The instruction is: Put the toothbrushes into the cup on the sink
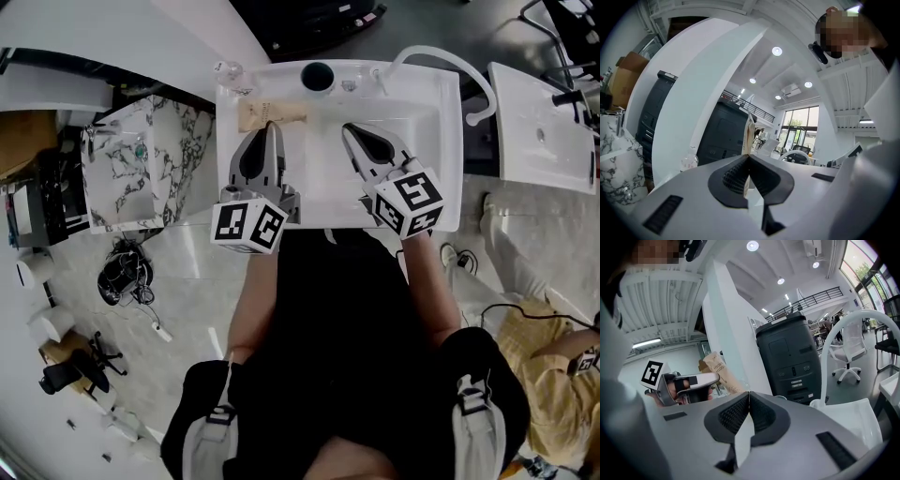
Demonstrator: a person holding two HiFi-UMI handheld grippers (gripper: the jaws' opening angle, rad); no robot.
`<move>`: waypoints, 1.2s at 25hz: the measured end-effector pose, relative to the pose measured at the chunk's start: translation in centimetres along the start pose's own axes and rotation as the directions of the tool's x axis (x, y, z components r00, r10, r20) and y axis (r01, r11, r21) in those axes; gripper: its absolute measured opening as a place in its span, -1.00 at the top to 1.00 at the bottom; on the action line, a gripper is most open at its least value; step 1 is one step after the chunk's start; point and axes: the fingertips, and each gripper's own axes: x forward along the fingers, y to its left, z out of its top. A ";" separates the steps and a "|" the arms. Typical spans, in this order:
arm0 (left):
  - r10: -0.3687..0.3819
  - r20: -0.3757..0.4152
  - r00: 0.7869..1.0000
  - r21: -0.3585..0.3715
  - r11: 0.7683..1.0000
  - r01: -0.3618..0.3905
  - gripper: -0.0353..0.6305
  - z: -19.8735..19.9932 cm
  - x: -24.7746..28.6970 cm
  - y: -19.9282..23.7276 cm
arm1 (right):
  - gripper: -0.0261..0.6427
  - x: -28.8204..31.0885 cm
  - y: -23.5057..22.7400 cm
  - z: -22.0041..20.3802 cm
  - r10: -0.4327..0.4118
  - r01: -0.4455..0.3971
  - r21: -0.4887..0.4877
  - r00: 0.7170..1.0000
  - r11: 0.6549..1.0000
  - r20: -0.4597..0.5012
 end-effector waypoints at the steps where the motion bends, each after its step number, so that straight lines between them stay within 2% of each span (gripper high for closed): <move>1: -0.002 -0.002 1.000 -0.004 1.000 0.002 0.85 0.0 0.2 0.1 | 0.83 0.0 0.0 0.1 -0.002 0.002 0.002 1.000 1.000 0.001; 12: -0.056 -0.027 0.998 -0.006 0.998 0.056 0.85 0.2 5.3 0.4 | 0.83 1.2 -2.3 1.8 -0.042 0.042 0.012 0.999 0.999 0.012; 15: -0.071 -0.043 0.997 0.015 0.997 0.072 0.85 -0.1 6.6 0.4 | 0.83 1.5 -3.1 2.0 -0.052 0.052 0.019 0.999 0.998 0.014; 30: -0.077 -0.104 0.992 0.026 0.996 0.080 0.85 -1.9 10.2 1.5 | 0.83 2.9 -5.3 2.0 -0.068 0.068 0.046 0.998 0.997 -0.007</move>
